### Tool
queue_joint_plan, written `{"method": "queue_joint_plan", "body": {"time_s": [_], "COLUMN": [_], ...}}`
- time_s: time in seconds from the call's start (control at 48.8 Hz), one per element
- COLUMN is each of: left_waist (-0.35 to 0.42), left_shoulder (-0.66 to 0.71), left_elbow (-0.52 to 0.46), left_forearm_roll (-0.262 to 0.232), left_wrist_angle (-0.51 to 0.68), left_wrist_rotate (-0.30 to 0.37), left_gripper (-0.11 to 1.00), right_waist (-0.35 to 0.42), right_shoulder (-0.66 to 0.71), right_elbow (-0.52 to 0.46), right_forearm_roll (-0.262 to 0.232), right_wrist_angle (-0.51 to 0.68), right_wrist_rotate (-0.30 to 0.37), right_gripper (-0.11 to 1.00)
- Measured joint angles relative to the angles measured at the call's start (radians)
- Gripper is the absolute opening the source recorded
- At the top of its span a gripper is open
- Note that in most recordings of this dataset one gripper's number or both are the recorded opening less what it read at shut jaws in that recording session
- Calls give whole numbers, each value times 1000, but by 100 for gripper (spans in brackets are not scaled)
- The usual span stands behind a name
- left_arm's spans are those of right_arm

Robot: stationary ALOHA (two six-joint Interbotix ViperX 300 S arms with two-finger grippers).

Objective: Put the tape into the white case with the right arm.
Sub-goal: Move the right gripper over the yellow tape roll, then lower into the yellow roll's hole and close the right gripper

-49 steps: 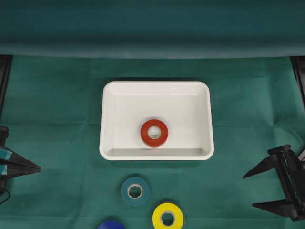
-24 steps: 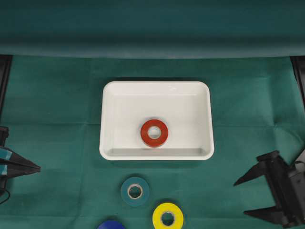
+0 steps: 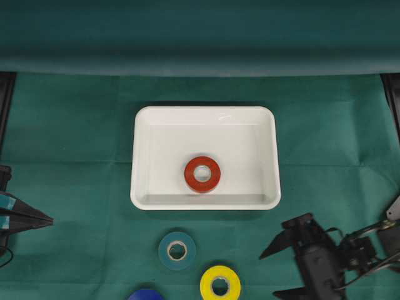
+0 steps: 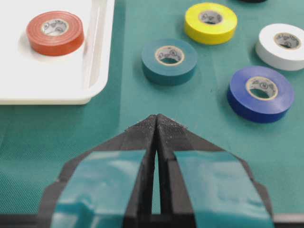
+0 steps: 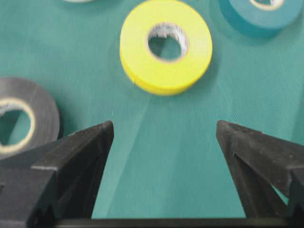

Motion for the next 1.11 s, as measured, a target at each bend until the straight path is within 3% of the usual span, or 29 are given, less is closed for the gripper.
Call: {"method": "queue_joint_plan", "body": {"time_s": [0.472, 1.107], "left_waist": [0, 0], "left_shoulder": [-2, -2], "left_elbow": [0, 0], "left_forearm_roll": [2, 2], "left_wrist_angle": [0, 0], "left_wrist_rotate": [0, 0], "left_gripper": [0, 0], "right_waist": [28, 41], "right_shoulder": [222, 276], "right_elbow": [-192, -222], "right_forearm_roll": [0, 0], "right_wrist_angle": [-2, -2], "right_wrist_rotate": [-2, -5], "right_gripper": [65, 66]}}
